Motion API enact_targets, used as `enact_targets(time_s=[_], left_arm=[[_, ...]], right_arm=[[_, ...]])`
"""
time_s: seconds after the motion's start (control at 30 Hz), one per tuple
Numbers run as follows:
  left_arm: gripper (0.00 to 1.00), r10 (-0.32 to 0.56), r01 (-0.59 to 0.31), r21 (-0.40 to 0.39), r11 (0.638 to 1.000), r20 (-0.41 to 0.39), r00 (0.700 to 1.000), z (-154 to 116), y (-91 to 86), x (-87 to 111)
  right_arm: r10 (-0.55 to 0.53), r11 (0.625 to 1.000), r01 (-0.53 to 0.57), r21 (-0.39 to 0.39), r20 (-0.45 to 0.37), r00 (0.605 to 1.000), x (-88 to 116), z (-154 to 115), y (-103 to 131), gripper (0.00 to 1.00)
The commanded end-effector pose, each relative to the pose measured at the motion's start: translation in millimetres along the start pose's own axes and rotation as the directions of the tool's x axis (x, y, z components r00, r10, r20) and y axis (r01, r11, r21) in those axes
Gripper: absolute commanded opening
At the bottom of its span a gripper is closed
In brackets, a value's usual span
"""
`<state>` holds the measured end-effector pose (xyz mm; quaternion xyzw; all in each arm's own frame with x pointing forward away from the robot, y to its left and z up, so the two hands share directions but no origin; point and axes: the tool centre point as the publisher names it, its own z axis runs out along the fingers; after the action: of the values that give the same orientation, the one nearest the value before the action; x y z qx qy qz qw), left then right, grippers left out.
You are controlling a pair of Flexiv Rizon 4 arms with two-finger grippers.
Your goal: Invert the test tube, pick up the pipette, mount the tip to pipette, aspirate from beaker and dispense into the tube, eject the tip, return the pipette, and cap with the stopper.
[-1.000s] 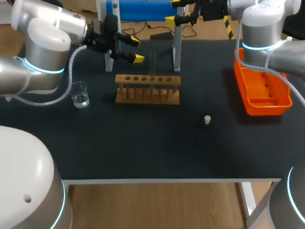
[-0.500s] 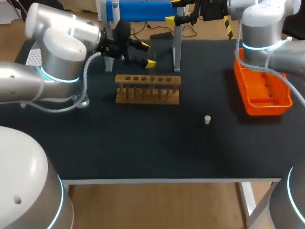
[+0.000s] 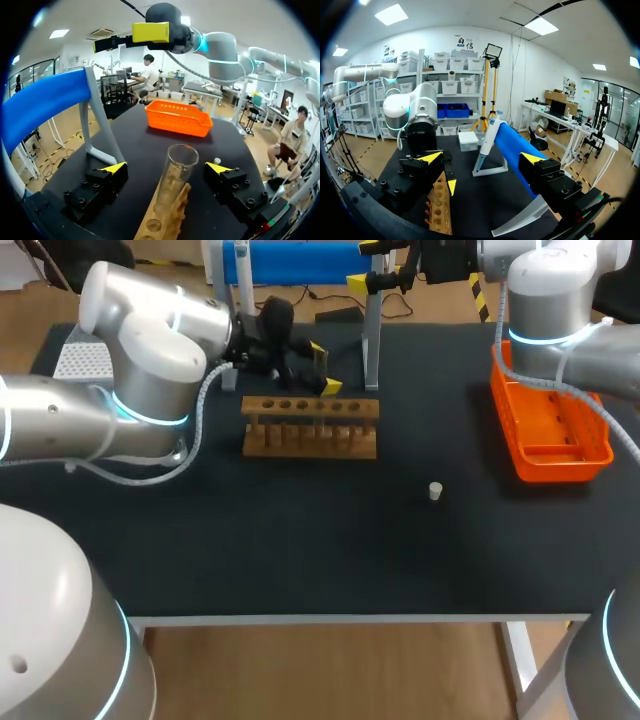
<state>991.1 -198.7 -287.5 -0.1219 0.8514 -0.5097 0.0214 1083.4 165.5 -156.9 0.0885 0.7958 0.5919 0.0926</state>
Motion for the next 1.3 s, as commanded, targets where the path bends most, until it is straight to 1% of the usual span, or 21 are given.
enact_targets(time_s=[0.03,0.17,0.3,0.37,0.6,0.97,1.3], left_arm=[[1.0,0.003,-0.003,-0.015,1.0,0.0,1.0,5.2,2.9,-1.8],[1.0,0.003,-0.003,-0.02,1.0,0.009,1.0,6.8,5.1,-3.6],[1.0,0.037,-0.036,-0.043,0.998,0.024,0.999,10.4,4.3,-4.3],[1.0,0.043,-0.042,-0.038,0.998,0.022,0.999,11.1,3.8,-4.1],[1.0,0.063,-0.063,-0.063,0.996,0.011,0.998,10.6,4.3,-3.8],[1.0,0.053,-0.052,-0.072,0.996,0.012,0.999,7.2,11.5,-2.1],[1.0,0.067,-0.066,-0.07,0.995,0.009,0.998,7.1,11.4,0.0]], right_arm=[[0.001,1.0,-0.001,0.004,-0.004,1.0,-1.1,-0.6,0.6,1.0],[0.001,1.0,-0.001,0.004,-0.004,1.0,-1.1,-0.6,0.6,1.0],[0.001,1.0,-0.001,0.004,-0.004,1.0,-1.1,-0.6,0.6,1.0],[0.001,1.0,-0.001,0.004,-0.004,1.0,-1.1,-0.6,0.6,1.0],[0.001,1.0,-0.001,0.004,-0.004,1.0,-1.1,-0.6,0.6,1.0],[0.001,1.0,-0.001,0.004,-0.004,1.0,-1.1,-0.6,0.6,1.0],[0.001,1.0,-0.001,0.004,-0.004,1.0,-1.1,-0.6,0.6,1.0]])
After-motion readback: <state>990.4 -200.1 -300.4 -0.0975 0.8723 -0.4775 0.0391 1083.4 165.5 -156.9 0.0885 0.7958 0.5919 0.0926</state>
